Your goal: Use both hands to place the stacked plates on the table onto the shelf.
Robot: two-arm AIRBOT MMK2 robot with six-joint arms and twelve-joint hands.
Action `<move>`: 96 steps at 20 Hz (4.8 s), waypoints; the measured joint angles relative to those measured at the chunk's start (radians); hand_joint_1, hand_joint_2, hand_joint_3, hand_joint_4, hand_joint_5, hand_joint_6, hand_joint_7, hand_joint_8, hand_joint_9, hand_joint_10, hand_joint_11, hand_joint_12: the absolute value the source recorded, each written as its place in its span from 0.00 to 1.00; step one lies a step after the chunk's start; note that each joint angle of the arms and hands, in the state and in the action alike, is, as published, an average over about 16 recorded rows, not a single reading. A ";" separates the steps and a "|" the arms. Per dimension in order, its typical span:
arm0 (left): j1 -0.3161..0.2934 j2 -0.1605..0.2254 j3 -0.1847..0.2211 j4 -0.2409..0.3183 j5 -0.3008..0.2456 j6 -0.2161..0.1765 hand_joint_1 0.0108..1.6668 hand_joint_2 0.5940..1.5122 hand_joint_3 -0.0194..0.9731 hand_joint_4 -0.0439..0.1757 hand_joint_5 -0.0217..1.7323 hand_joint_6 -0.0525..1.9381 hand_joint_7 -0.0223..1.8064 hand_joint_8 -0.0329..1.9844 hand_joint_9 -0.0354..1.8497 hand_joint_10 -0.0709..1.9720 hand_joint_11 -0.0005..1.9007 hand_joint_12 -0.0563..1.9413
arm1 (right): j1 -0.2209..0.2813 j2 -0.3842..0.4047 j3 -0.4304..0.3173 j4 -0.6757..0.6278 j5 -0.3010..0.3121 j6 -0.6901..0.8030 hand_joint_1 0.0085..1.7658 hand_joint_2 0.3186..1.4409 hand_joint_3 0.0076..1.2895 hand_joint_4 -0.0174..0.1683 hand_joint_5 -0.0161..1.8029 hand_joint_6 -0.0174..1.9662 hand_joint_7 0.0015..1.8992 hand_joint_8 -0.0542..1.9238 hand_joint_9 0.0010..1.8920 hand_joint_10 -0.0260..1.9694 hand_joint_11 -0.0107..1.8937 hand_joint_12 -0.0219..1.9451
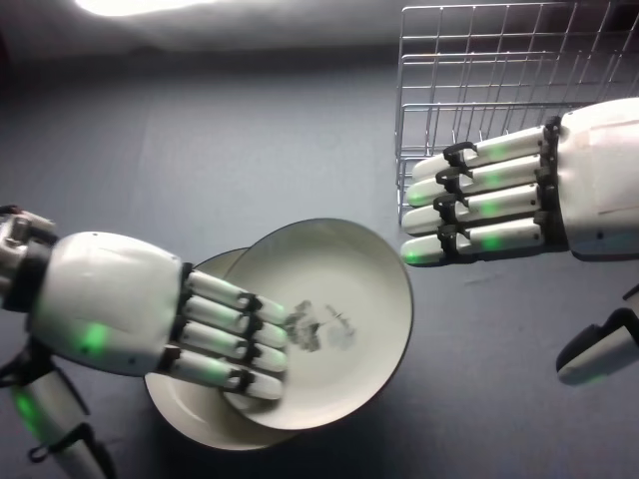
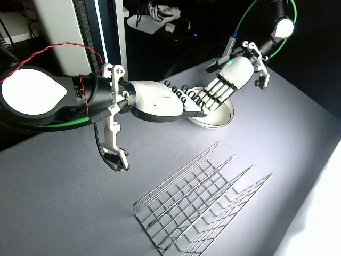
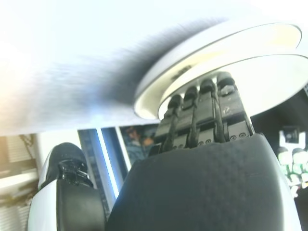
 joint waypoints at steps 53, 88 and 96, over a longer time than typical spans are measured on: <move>-0.087 -0.036 0.007 -0.001 0.019 -0.080 0.00 0.46 0.04 0.22 0.01 0.03 0.01 0.01 0.02 0.04 0.01 0.03 | -0.002 -0.373 0.163 0.039 -0.116 -0.008 0.69 0.62 0.01 0.06 0.45 0.26 0.44 0.28 0.53 0.01 0.34 0.58; -0.241 0.242 0.026 0.081 -0.003 -0.272 0.00 0.46 0.04 0.21 0.02 0.03 0.02 0.02 0.03 0.04 0.01 0.03 | 0.250 -0.129 -0.147 0.733 -0.417 0.013 0.71 0.66 0.00 0.05 0.49 0.56 0.49 0.50 0.54 0.16 0.41 0.52; -0.241 0.251 0.036 0.105 -0.001 -0.286 0.00 0.47 0.04 0.21 0.02 0.03 0.02 0.02 0.03 0.04 0.01 0.03 | 0.329 -0.103 -0.145 0.930 -0.533 0.023 0.72 0.65 0.00 0.05 0.49 0.55 0.50 0.49 0.54 0.19 0.41 0.53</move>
